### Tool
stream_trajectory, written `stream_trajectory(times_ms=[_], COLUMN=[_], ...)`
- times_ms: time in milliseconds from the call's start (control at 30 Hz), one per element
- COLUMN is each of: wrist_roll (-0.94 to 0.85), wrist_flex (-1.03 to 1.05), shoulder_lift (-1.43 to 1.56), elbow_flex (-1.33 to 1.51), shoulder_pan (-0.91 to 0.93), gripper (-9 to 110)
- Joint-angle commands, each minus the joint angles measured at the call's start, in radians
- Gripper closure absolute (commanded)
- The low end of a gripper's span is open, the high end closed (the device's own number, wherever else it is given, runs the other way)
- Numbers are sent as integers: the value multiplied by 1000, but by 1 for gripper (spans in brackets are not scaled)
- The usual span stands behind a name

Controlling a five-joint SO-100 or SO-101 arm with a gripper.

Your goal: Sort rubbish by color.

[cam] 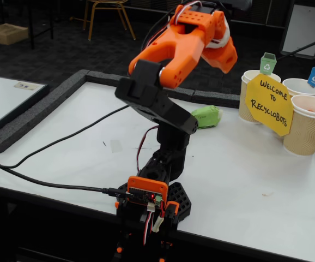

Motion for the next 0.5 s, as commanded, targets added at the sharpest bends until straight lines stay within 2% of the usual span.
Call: stream_trajectory(times_ms=[0,467], wrist_roll=[144,132], wrist_flex=[3,140], shoulder_lift=[-8,-207], elbow_flex=[-35,-155], shoulder_pan=[25,-48], gripper=[101,101])
